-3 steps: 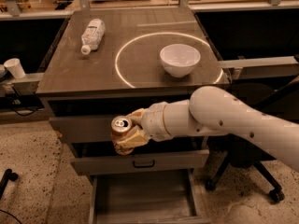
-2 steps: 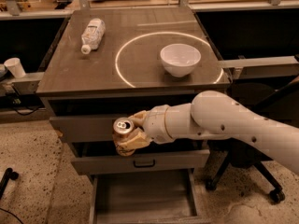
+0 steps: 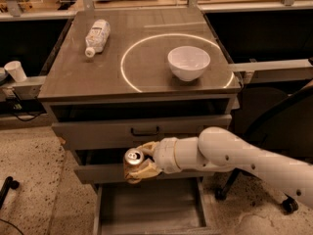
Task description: Place orange can into bottom drawer
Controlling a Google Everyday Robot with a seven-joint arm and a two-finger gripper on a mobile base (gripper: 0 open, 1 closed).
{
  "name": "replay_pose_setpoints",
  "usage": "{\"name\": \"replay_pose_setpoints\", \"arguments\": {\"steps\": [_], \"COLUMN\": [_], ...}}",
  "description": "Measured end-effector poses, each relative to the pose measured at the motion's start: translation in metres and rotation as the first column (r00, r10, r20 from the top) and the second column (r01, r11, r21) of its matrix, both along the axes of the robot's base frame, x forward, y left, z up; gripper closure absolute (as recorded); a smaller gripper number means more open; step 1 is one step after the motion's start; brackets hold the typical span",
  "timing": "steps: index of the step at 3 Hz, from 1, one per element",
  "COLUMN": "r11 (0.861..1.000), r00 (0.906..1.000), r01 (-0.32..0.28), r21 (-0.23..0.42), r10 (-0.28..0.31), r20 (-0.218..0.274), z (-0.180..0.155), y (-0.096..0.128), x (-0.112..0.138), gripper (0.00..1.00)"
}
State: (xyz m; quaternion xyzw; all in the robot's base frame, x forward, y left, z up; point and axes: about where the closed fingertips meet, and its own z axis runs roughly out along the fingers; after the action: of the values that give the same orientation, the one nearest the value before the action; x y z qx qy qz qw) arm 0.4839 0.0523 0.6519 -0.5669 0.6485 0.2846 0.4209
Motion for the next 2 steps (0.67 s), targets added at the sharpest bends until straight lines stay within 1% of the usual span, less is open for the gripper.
{"name": "replay_pose_setpoints", "arguments": {"steps": [1, 2], "r11": [0.994, 0.994], "r00": [0.9977, 0.9973], "r01": [-0.059, -0.067], "r21": [0.093, 0.083], "r10": [0.055, 0.064], "r20": [0.04, 0.036], "z": [-0.0603, -0.0672], "y": [-0.0011, -0.0004], "x": [-0.0128, -0.0131], "gripper": [1.0, 1.0]}}
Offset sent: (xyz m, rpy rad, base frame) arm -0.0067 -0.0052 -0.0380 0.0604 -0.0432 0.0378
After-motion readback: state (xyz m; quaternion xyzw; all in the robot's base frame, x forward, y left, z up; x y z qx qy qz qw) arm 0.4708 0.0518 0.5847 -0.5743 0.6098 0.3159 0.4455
